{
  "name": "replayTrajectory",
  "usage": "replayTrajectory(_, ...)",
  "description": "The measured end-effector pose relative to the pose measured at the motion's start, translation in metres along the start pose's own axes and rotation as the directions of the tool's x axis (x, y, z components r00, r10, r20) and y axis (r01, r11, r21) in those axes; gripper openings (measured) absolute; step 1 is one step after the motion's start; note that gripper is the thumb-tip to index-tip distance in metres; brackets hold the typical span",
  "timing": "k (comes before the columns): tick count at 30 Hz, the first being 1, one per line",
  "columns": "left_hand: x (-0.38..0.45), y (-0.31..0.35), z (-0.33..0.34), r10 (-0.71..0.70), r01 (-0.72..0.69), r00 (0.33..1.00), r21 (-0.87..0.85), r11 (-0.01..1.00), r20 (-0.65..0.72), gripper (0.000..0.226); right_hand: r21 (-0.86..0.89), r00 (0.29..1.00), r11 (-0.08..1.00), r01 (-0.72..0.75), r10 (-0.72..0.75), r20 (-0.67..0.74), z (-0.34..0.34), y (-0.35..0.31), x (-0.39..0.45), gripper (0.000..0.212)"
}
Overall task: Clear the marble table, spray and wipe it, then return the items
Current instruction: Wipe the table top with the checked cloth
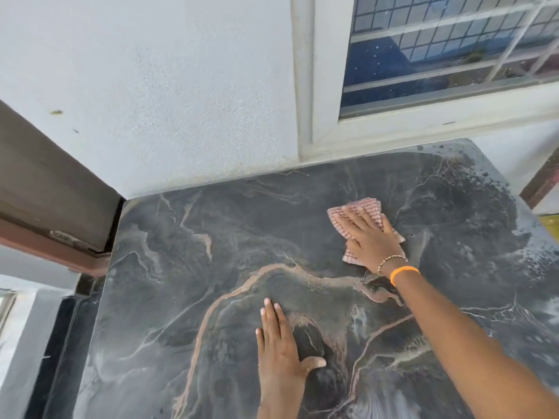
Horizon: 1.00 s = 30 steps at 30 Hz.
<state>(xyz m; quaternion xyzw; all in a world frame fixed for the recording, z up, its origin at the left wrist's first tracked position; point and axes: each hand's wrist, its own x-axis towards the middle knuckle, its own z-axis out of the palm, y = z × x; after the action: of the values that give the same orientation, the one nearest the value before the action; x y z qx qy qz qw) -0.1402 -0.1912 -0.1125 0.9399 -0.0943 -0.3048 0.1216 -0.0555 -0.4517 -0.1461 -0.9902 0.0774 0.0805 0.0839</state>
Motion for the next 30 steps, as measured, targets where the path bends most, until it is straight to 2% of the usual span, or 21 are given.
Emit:
replayTrajectory(2,-0.001,-0.002,0.0,0.004,-0.005,1.0,0.026,1.0,0.008,0.122,0.051,0.978,0.977,-0.206,0.206,0.008,-0.005,0.041,-0.013,0.059)
replayTrajectory(5,0.0,0.0,-0.001,0.004,-0.005,1.0,0.086,0.996,0.004,0.12,0.141,0.89,0.88,-0.453,0.456,0.01,-0.004,0.067,-0.035,0.057)
replayTrajectory(7,0.002,0.002,0.0,-0.006,0.004,1.0,0.11,0.994,0.018,0.119,0.166,0.827,0.815,-0.555,0.562,0.01,0.002,0.053,-0.044,0.057)
replayTrajectory(9,0.003,0.003,0.001,-0.019,0.018,1.0,0.109,0.994,0.014,0.119,0.177,0.805,0.792,-0.584,0.593,0.002,0.008,0.024,-0.046,0.058)
replayTrajectory(13,0.004,0.003,0.003,-0.018,0.021,0.999,0.084,0.996,-0.028,0.12,0.164,0.902,0.891,-0.423,0.432,-0.021,0.017,-0.047,-0.035,0.06)
replayTrajectory(17,0.003,0.001,0.007,0.004,0.0,0.998,0.081,0.997,-0.06,0.121,0.123,0.995,0.988,-0.098,0.098,0.008,0.025,-0.124,-0.023,0.061)
replayTrajectory(20,-0.001,-0.002,0.009,0.008,-0.004,0.996,0.038,0.999,-0.089,0.12,0.057,0.976,0.976,0.209,-0.212,0.052,0.031,-0.141,-0.037,0.063)
replayTrajectory(22,-0.004,0.005,0.012,-0.009,0.008,0.992,-0.005,1.0,-0.127,0.121,0.016,0.945,0.946,0.323,-0.324,0.05,0.029,-0.119,-0.049,0.063)
replayTrajectory(25,-0.008,0.038,0.02,0.017,-0.025,0.988,-0.051,0.998,-0.155,0.121,-0.018,0.944,0.944,0.329,-0.328,0.047,0.022,-0.062,-0.064,0.063)
replayTrajectory(30,0.005,0.13,0.041,0.199,-0.202,0.975,-0.014,0.979,-0.102,0.118,-0.01,0.995,0.995,0.101,-0.101,0.025,0.001,0.067,-0.088,0.062)
